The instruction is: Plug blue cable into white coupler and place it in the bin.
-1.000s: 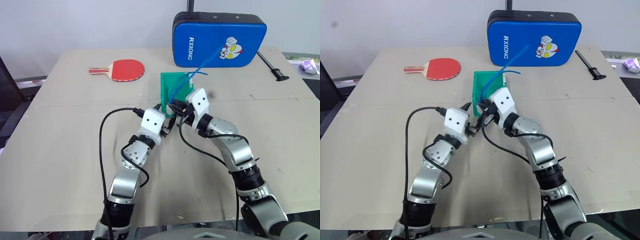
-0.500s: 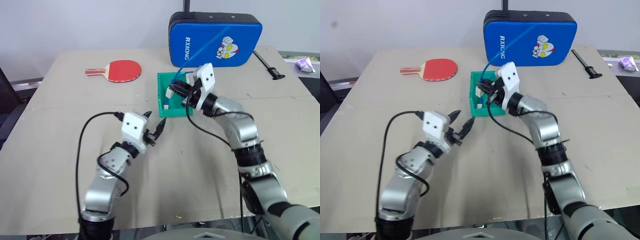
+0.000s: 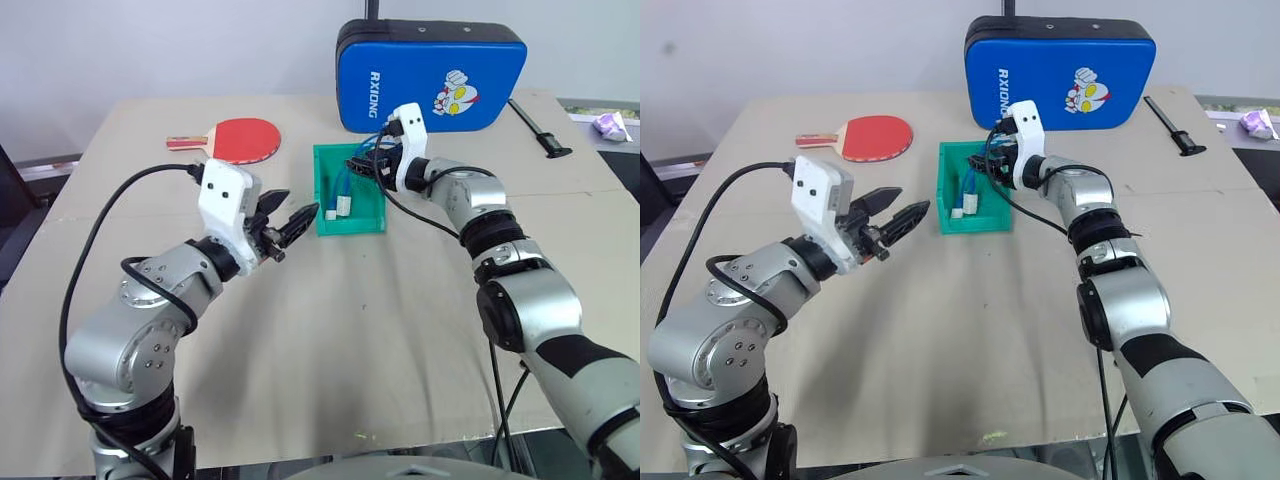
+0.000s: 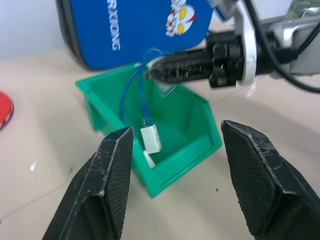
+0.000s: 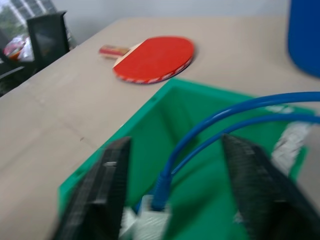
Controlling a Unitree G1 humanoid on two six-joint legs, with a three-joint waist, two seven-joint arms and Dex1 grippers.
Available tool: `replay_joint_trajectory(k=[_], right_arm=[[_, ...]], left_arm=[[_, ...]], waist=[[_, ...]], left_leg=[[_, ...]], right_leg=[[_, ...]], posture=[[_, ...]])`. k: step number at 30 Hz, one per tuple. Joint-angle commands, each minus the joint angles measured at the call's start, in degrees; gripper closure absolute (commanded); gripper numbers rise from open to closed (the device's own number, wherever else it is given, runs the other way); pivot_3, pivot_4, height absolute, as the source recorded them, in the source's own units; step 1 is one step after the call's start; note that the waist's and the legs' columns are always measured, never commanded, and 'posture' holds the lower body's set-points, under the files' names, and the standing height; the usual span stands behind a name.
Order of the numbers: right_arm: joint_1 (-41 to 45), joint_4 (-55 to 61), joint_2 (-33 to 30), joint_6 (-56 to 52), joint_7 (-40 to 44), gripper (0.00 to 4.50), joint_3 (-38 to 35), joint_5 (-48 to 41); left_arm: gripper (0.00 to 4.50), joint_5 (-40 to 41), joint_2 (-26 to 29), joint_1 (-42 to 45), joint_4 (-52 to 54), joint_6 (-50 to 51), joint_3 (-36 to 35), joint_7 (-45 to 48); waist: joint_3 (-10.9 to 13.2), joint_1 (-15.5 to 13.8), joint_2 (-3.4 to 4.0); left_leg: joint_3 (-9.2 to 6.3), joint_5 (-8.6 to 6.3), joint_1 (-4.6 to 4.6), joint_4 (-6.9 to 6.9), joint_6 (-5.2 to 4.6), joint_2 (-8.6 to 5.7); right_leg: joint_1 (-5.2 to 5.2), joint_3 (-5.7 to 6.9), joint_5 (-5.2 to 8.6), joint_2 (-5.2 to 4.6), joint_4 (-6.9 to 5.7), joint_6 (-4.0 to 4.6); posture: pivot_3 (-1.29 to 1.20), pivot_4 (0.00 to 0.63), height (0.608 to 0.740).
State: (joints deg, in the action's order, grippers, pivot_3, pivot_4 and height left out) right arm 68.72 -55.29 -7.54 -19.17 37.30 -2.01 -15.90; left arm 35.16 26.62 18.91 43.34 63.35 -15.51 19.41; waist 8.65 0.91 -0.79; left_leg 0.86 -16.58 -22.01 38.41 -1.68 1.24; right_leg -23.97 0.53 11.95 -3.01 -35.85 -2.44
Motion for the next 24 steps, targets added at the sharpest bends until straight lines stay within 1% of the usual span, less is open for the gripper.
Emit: replay_joint_trajectory(k=[1, 3, 6, 9, 10, 11, 13, 14, 15, 16, 19, 21, 24], right_arm=[[-1.90, 7.05, -2.93, 4.07, 1.07, 0.03, -1.73, 0.14], [-5.30, 12.92, -4.49, 2.87, 3.14, 0.03, -1.96, -1.01], [-13.85, 26.84, -8.01, -0.59, 8.24, 0.03, -2.33, -4.53], [-27.72, 44.52, -13.89, -4.08, 14.65, 0.03, -3.47, -10.09], [-32.01, 48.82, -15.72, -5.20, 16.11, 0.03, -4.12, -11.92], [-37.48, 51.66, -18.50, -3.56, 18.44, 0.03, -4.31, -11.64], [-49.73, 52.40, -23.93, 4.82, 25.30, 0.03, -4.90, -9.16], [-54.44, 51.74, -25.40, 8.26, 26.82, 0.03, -5.32, -8.10], [-57.79, 51.12, -26.47, 9.68, 27.39, 0.03, -5.55, -7.64], [-60.25, 50.30, -27.25, 10.89, 27.85, 0.03, -5.56, -7.25], [-65.28, 48.66, -28.48, 13.38, 30.86, 0.03, -5.82, -7.95], [-66.53, 48.40, -28.46, 14.67, 31.65, 0.03, -6.06, -8.37], [-67.20, 47.78, -27.42, 18.01, 30.65, 0.03, -6.55, -7.75]], left_arm=[[1.62, 0.57, 0.70, -0.90, 2.63, -0.97, -1.28, -1.42], [1.62, 0.26, 1.18, -2.44, 3.33, -1.79, -1.29, -1.87], [1.62, -1.63, 1.61, -7.25, 4.77, -4.84, -1.11, -2.30], [1.62, -6.06, 3.24, -17.22, 5.99, -11.95, 0.55, -0.39], [1.62, -7.15, 3.09, -20.48, 5.95, -15.02, 0.82, 0.42], [1.62, -8.04, 2.59, -24.41, 5.75, -18.54, 0.99, 1.75], [1.62, -11.57, 1.29, -33.26, 3.07, -27.95, 2.09, 4.65], [1.62, -13.56, 0.46, -36.90, 0.89, -32.54, 2.60, 5.45], [1.62, -15.71, -0.19, -39.78, -1.66, -36.77, 3.11, 5.79], [1.62, -17.98, -0.24, -42.07, -4.04, -40.73, 3.90, 6.37], [1.62, -18.39, -0.72, -47.10, -8.29, -46.90, 5.12, 10.39], [1.62, -18.25, -0.87, -48.36, -9.63, -48.65, 5.41, 11.48], [1.62, -17.85, -0.52, -49.00, -10.93, -50.26, 5.92, 13.60]], waist=[[0.00, -0.04, 0.00], [0.00, -0.20, 0.00], [0.00, -0.21, 0.00], [-0.01, -0.31, 0.01], [0.00, -0.33, 0.01], [0.01, -0.34, 0.01], [-0.02, -0.62, 0.02], [-0.02, -0.76, 0.03], [0.00, -0.77, 0.01], [0.00, -0.73, 0.03], [0.02, 0.01, 0.02], [0.08, -0.02, -0.15], [0.06, -0.18, -0.20]], left_leg=[[0.00, 0.00, -0.05, -0.01, 0.01, 0.00], [-0.02, 0.00, -0.06, -0.02, 0.01, 0.00], [-0.03, 0.00, -0.09, -0.02, 0.01, -0.01], [0.00, -0.01, -0.07, -0.08, 0.02, 0.00], [-0.05, -0.02, -0.07, -0.12, 0.02, 0.01], [-0.04, -0.02, -0.07, -0.13, 0.02, 0.01], [0.02, -0.04, -0.03, -0.10, 0.00, 0.01], [0.07, -0.10, 0.11, -0.12, -0.11, 0.02], [0.10, -0.19, 0.17, -0.12, -0.28, 0.01], [0.17, -0.20, 0.25, -0.11, -0.30, 0.01], [0.34, -0.19, 0.38, -0.04, -0.34, 0.02], [0.41, -0.18, 0.58, 0.09, -0.35, 0.06], [0.38, -0.19, 0.86, 0.08, -0.34, 0.09]], right_leg=[[-0.05, 0.00, 0.00, -0.02, 0.01, 0.00], [-0.06, 0.00, 0.00, -0.06, 0.01, 0.00], [-0.06, -0.01, 0.00, -0.12, 0.05, 0.00], [-0.07, -0.03, 0.01, -0.15, 0.06, -0.01], [-0.07, -0.03, 0.01, -0.16, 0.08, -0.02], [-0.09, -0.04, 0.02, -0.19, 0.06, -0.02], [-0.09, -0.06, 0.04, -0.26, 0.31, -0.01], [0.04, -0.07, 0.07, -0.30, 0.34, 0.01], [0.10, -0.07, 0.18, -0.50, 0.38, 0.21], [0.15, -0.07, 0.19, -0.53, 0.35, 0.22], [0.15, -0.27, 0.18, -0.38, 0.23, 0.25], [0.19, -0.35, 0.23, -0.12, 0.10, 0.15], [0.33, -0.31, 0.23, -0.09, 0.04, 0.14]], posture=[[0.00, 0.150, 0.728], [0.00, 0.150, 0.728], [0.00, 0.150, 0.728], [0.00, 0.150, 0.728], [0.00, 0.150, 0.728], [0.00, 0.150, 0.728], [0.00, 0.150, 0.728], [0.00, 0.150, 0.728], [0.00, 0.150, 0.728], [0.00, 0.150, 0.728], [0.00, 0.150, 0.728], [0.00, 0.150, 0.728], [0.00, 0.150, 0.728]])
